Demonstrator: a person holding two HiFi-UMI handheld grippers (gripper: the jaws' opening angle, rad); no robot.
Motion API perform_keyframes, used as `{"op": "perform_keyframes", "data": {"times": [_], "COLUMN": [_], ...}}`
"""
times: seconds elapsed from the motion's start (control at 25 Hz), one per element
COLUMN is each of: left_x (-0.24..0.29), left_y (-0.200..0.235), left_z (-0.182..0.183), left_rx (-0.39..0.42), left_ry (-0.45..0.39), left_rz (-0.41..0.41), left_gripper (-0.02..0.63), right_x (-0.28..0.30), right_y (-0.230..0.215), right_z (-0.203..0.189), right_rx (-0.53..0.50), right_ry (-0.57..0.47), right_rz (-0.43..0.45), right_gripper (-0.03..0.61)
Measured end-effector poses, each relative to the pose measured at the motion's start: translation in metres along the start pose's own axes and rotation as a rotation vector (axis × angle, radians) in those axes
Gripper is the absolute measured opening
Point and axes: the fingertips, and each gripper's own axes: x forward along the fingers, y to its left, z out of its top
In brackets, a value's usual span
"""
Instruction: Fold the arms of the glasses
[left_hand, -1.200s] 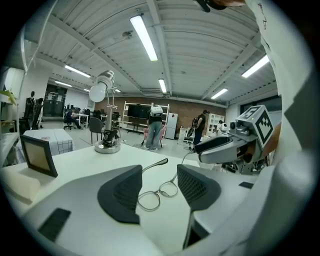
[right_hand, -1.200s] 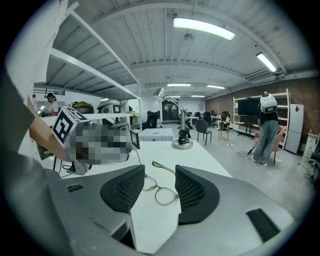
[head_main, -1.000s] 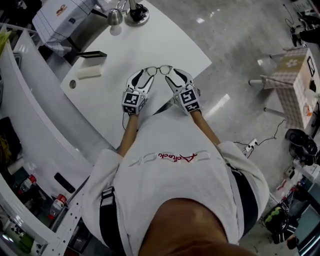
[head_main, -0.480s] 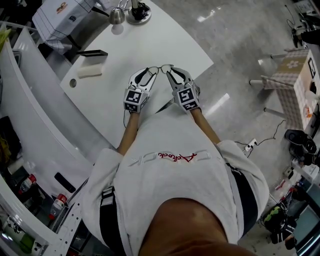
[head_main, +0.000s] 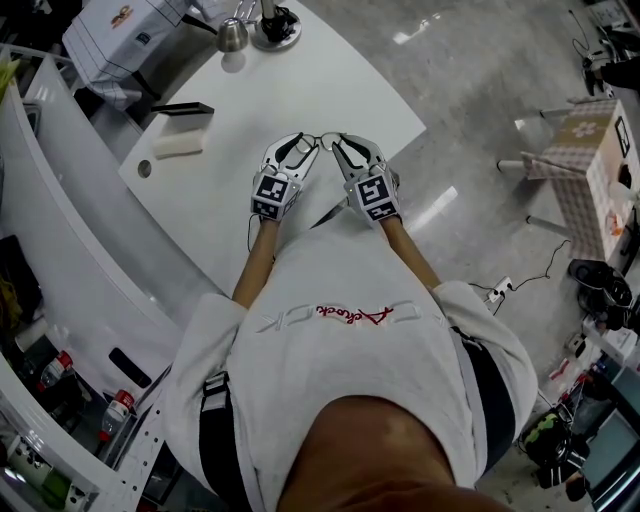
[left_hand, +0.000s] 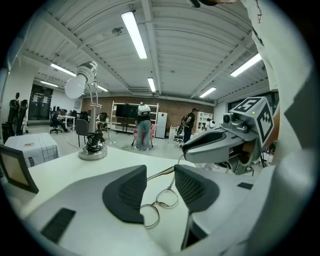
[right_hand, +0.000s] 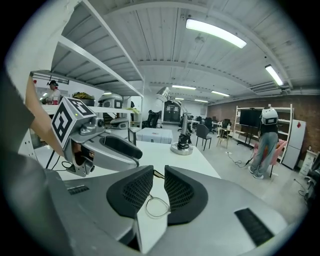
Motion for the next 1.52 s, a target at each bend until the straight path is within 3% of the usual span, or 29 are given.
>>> {"op": "perform_keyframes", "data": {"times": [0.44,0.92,1.16,1.52], "left_x": [0.032,0.073,0.078,0.07], "left_y": [-0.021,-0.028,-0.029,-0.019], "left_z": [-0.027,-0.071,-0.066,-0.062], "left_rx": [0.082,0.134,0.133,0.109], "left_ry": [0.136,0.289,0.274,0.238], "left_rz": [-0.1,-0.141,-0.148,-0.135], "left_gripper": [0.199,0.199,0.199,0.199], "right_x": [-0.002,0.0,0.001,0.01], "right_y": [-0.005,-0.009,-0.012,0.001], "right_z": [-0.001,0.003,0.001,0.002], "right_rx": [0.02,0.0,-0.025,-0.178], "right_ry": [-0.002,-0.004,0.008,0.06], "right_rz": [0.007,0.019,0.013,0.039], "right_gripper": [0.057,0.048,0.046,0.044]}}
